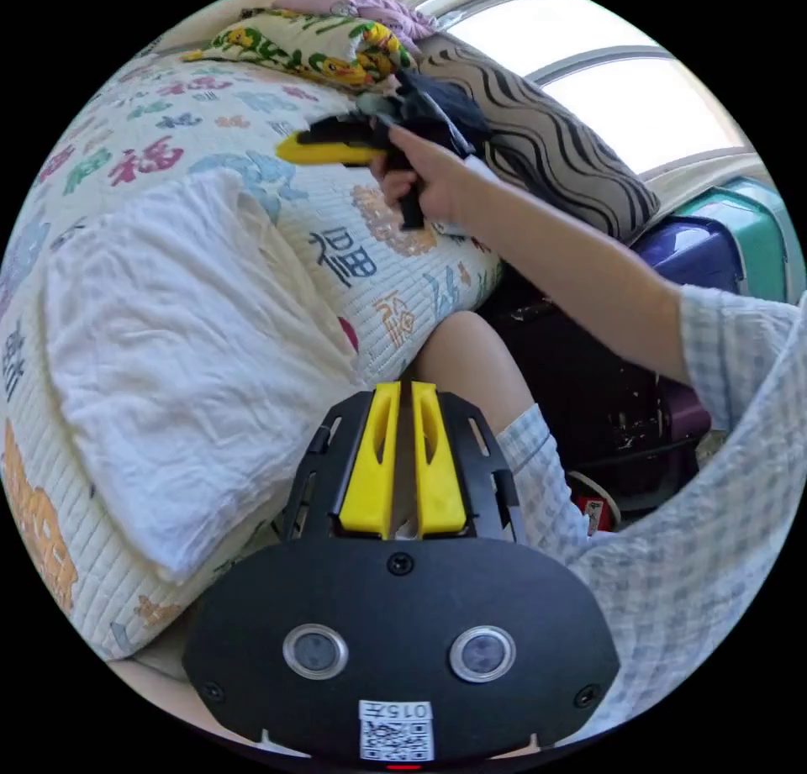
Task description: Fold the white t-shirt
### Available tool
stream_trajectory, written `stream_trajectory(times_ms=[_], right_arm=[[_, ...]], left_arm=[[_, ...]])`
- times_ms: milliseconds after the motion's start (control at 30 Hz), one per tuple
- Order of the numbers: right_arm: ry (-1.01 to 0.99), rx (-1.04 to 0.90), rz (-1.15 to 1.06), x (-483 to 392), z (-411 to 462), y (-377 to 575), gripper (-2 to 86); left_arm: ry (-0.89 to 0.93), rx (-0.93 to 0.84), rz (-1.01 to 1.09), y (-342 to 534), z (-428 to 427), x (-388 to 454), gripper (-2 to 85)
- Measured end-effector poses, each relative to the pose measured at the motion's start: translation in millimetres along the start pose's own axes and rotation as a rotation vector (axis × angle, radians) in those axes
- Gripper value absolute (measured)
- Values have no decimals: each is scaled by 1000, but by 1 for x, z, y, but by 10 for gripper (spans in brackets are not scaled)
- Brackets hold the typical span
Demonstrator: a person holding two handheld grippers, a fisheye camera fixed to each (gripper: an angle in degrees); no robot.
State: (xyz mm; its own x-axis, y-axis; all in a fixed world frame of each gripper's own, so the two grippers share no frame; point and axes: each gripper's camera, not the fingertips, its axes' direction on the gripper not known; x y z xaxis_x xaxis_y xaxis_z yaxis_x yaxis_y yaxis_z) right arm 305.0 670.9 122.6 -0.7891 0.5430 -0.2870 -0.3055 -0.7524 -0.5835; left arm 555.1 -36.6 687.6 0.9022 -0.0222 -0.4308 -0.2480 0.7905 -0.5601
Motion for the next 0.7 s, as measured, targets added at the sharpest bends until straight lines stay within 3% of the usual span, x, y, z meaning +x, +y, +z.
stream_trajectory(times_ms=[200, 267, 400, 567, 700], right_arm=[[261, -100, -180, -53, 9, 33, 94], [297, -121, -161, -54, 21, 32, 94], [241, -132, -97, -42, 27, 33, 12], [356, -58, -76, -36, -19, 48, 6], [301, -109, -76, -29, -37, 61, 24]], left_arm=[[-279, 36, -113, 10, -44, -40, 61], [-292, 11, -148, 10, -40, -53, 63], [-312, -53, -179, 3, -18, -69, 61], [-302, -65, -166, -16, -4, -68, 61], [-248, -125, -112, -40, -16, -66, 62]])
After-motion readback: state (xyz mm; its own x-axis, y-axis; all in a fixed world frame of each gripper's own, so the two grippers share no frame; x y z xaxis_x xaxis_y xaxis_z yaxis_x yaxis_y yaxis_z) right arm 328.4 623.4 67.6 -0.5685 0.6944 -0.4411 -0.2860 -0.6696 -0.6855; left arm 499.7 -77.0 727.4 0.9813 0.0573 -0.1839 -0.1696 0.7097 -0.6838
